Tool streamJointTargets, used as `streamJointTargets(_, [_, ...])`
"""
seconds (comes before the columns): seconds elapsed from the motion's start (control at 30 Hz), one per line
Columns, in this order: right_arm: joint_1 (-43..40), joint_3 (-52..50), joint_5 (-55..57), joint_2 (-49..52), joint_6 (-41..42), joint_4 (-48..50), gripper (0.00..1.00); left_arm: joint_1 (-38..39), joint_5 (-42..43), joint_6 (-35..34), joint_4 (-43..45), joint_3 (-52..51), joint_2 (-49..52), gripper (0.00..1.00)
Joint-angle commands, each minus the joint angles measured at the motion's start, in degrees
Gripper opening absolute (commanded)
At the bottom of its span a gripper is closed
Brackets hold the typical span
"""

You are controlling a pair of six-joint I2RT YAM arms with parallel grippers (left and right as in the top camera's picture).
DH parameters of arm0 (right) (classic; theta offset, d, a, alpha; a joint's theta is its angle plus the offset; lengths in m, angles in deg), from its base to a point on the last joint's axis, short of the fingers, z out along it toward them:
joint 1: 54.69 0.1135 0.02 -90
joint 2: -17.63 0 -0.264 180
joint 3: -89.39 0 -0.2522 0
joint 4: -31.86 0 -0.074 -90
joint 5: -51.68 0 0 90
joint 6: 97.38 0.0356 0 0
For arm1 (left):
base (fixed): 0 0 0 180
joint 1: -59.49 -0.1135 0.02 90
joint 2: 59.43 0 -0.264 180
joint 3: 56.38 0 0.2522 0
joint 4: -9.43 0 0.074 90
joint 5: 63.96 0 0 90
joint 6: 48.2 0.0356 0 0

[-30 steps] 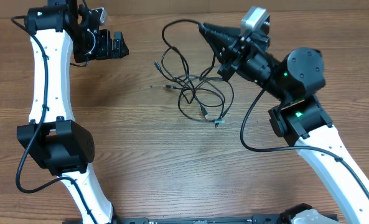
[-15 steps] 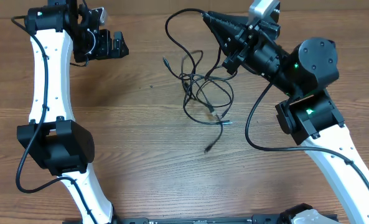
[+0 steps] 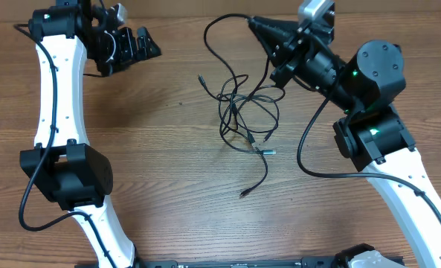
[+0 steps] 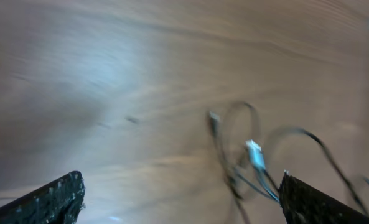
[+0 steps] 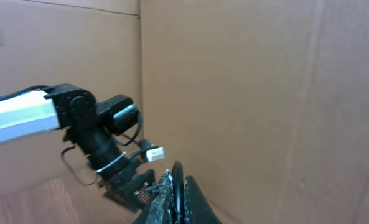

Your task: Untangle cables

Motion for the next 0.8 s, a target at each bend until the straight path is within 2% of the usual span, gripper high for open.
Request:
streamJointTargets(0.0, [-1.4, 1.5, 1.6, -0.1, -0.2, 0.3, 0.04, 2.8, 13.4, -0.6, -2.1, 0.9, -2.0, 1.00])
streamJointTargets(0.1, [-2.3, 1.5, 1.6, 0.2, 0.1, 0.3, 0.04, 6.2, 15.8, 1.7, -3.6, 0.9, -2.0, 1.00])
streamJointTargets(0.27, [-2.9, 1.5, 3.0, 0.2, 0.3, 0.3, 0.04, 12.6, 17.1, 1.6, -3.4, 0.9, -2.0, 1.00])
streamJointTargets(0.47, [-4.4, 1.5, 4.3, 0.2, 3.2, 0.3, 0.04, 17.9, 24.9, -2.7, 0.8, 0.9, -2.0, 0.99])
streamJointTargets(0.57, [-4.7, 1.5, 4.3, 0.2, 3.6, 0.3, 0.04, 19.8, 24.9, -5.9, 2.7, 0.9, -2.0, 1.00])
streamJointTargets(0.77, [-4.8, 1.5, 4.4, 0.2, 4.7, 0.6, 0.04, 22.8, 24.7, -7.5, 4.1, 0.9, -2.0, 1.00])
